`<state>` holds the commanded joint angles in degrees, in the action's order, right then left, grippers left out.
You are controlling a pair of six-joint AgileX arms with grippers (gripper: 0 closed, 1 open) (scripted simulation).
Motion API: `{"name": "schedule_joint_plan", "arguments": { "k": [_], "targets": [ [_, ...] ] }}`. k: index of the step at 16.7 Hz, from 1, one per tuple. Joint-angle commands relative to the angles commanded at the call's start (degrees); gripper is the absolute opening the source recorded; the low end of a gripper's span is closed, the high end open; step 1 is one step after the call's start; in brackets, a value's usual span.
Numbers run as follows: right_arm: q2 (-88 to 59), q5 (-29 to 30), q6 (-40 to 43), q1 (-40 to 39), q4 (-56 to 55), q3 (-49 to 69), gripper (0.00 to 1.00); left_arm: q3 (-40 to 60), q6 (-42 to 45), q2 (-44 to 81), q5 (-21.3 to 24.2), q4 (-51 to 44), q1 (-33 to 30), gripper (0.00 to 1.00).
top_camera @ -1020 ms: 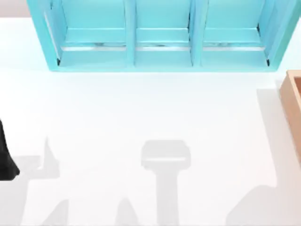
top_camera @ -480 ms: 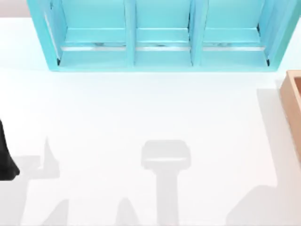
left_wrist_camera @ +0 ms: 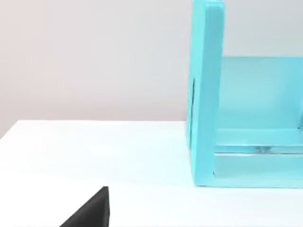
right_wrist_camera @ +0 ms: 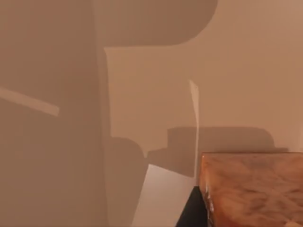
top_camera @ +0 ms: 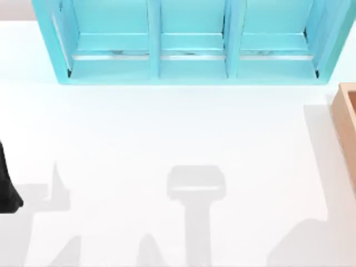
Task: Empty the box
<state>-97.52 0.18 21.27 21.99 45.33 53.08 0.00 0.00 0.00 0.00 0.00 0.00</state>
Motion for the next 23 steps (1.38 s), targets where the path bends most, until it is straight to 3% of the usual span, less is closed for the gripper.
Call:
{"name": "schedule_joint_plan", "arguments": {
  "k": [12,20,23],
  "targets": [
    [8.94,1.16,-0.07,-1.56,27.86,22.5,0.0,0.0,0.0,0.0,0.0,0.0,0.0,1.0],
    [7.77,0.02,0.26,0.05,30.09,22.39,0.0,0.0,0.0,0.0,0.0,0.0,0.0,1.0],
    [5.49,-0.09,-3.35,-3.62,29.91,23.29,0.0,0.0,0.0,0.0,0.0,0.0,0.0,1.0]
  ]
}}
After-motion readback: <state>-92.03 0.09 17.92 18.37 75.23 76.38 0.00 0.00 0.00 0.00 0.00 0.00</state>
